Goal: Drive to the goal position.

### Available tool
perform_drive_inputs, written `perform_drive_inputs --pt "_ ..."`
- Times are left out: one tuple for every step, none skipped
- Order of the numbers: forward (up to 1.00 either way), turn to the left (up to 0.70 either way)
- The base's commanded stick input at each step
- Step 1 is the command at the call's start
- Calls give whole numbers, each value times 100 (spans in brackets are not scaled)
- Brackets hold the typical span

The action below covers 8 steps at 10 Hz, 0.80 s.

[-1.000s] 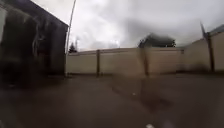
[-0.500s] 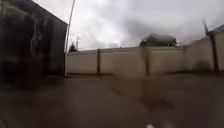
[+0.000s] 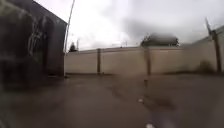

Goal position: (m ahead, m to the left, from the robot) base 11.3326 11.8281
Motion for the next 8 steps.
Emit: perform_drive_inputs --pt "50 2" --pt "50 2" --pt "50 2" --pt "50 2" --pt "50 2" --pt "50 2" --pt "50 2" --pt "50 2"
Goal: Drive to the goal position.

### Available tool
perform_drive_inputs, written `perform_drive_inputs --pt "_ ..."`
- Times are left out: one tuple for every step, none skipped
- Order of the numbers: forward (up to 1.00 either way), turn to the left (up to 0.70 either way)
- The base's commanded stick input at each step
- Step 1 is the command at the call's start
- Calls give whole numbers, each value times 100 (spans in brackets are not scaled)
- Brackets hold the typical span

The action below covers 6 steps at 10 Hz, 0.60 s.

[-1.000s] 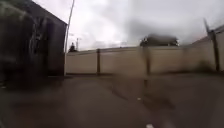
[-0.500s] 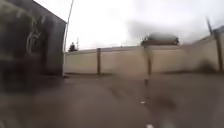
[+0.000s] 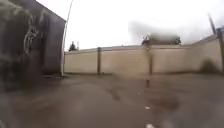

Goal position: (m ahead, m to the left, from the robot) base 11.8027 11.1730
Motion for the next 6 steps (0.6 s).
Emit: perform_drive_inputs --pt "50 2" --pt "50 2" --pt "50 2" --pt "50 2" --pt "50 2" --pt "50 2"
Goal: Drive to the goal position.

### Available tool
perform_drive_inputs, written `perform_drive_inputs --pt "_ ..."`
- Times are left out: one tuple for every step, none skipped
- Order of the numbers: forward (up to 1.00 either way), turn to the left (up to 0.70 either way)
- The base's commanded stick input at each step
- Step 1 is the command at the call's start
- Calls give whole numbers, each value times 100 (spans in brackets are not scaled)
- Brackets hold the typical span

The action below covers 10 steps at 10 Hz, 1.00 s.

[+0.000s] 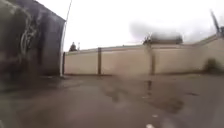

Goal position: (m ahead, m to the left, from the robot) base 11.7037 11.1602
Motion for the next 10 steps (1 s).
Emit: perform_drive_inputs --pt "50 2" --pt "50 2" --pt "50 2" --pt "50 2" --pt "50 2" --pt "50 2" --pt "50 2" --pt "50 2" --pt "50 2" --pt "50 2"
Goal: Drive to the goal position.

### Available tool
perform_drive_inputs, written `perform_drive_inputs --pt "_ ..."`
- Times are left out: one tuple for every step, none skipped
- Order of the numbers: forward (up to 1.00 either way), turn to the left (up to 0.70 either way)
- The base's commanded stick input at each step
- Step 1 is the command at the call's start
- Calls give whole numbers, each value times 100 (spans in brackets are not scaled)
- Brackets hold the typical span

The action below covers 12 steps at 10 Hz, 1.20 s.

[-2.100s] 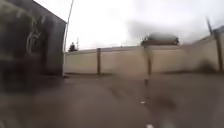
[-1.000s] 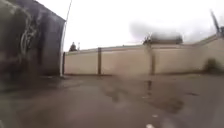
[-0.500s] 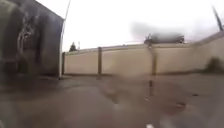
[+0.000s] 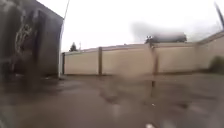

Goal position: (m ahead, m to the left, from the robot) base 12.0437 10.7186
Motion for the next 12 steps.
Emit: perform_drive_inputs --pt "50 2" --pt "50 2" --pt "50 2" --pt "50 2" --pt "50 2" --pt "50 2" --pt "50 2" --pt "50 2" --pt "50 2" --pt "50 2" --pt "50 2" --pt "50 2"
